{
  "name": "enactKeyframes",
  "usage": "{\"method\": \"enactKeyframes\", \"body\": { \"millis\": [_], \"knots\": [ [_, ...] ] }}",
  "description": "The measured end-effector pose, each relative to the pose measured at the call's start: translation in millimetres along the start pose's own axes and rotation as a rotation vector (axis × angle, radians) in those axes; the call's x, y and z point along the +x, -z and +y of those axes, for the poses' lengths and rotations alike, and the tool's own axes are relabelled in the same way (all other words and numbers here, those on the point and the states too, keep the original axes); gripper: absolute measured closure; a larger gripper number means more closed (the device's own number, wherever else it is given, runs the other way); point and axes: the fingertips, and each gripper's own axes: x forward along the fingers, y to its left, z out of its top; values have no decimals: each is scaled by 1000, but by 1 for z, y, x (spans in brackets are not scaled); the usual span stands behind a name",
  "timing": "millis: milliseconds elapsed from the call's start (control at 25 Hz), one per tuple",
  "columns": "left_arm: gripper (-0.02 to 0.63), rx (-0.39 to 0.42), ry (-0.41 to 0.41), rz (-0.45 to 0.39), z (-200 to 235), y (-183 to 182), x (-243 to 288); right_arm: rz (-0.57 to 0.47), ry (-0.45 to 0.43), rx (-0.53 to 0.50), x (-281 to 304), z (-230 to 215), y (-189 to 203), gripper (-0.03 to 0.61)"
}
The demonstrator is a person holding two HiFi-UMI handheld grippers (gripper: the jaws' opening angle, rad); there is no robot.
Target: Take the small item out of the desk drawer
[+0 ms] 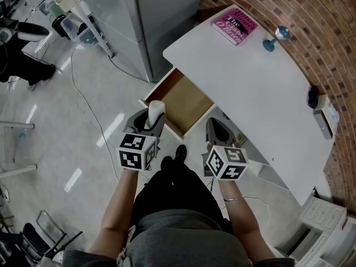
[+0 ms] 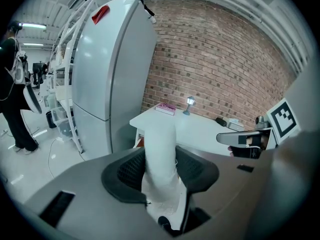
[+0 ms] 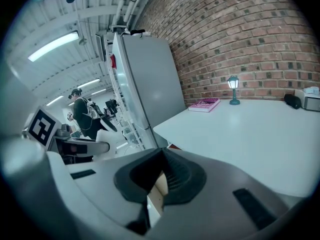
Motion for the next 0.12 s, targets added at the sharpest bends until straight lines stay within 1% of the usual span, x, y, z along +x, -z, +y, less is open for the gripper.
{"method": "enactKeyframes", "body": {
  "millis": [120],
  "knots": [
    [428,-1,0,8,1,2,1,0,2,2,0,0,1,575]
  ]
}}
